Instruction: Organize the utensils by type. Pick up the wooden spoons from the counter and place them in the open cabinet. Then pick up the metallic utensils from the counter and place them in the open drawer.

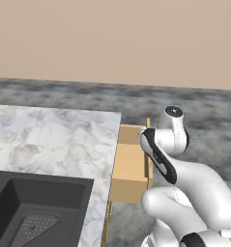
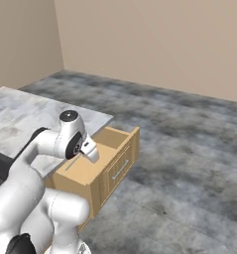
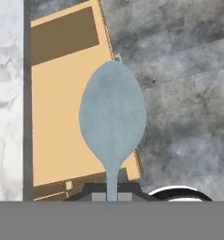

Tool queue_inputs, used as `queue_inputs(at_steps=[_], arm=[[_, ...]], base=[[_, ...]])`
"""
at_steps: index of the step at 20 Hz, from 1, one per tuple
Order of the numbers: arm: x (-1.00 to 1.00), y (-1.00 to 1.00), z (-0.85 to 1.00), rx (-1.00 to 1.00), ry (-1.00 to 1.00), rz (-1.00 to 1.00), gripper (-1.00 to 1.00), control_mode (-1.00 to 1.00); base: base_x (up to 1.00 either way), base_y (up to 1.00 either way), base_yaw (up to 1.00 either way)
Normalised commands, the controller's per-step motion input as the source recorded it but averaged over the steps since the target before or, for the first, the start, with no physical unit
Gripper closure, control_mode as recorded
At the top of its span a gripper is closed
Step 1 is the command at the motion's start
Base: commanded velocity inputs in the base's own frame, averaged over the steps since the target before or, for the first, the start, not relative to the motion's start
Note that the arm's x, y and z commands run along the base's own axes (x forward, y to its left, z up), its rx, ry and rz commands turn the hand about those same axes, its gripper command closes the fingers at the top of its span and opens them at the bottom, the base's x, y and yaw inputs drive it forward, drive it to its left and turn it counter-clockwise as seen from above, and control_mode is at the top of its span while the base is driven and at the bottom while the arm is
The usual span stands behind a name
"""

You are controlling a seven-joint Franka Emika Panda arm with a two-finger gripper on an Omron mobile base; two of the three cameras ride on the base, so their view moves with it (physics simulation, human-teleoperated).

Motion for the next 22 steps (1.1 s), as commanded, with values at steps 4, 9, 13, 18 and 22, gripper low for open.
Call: queue_inputs(at_steps=[4,9,13,18,22], arm=[[0.46,0.04,-0.19,0.02,0.0,0.0,1.0,-1.0],[0.44,0.0,-0.13,0.06,0.01,0.02,1.0,-1.0],[0.29,0.0,-0.24,0.14,0.0,0.05,1.0,-1.0],[0.19,0.02,-0.23,0.17,0.0,0.0,1.0,-1.0],[0.19,0.09,-0.14,0.08,0.0,0.0,1.0,-1.0]], base=[[0.0,0.0,0.0],[0.0,0.0,0.0],[0.0,0.0,0.0],[0.0,0.0,0.0],[0.0,0.0,0.0]])
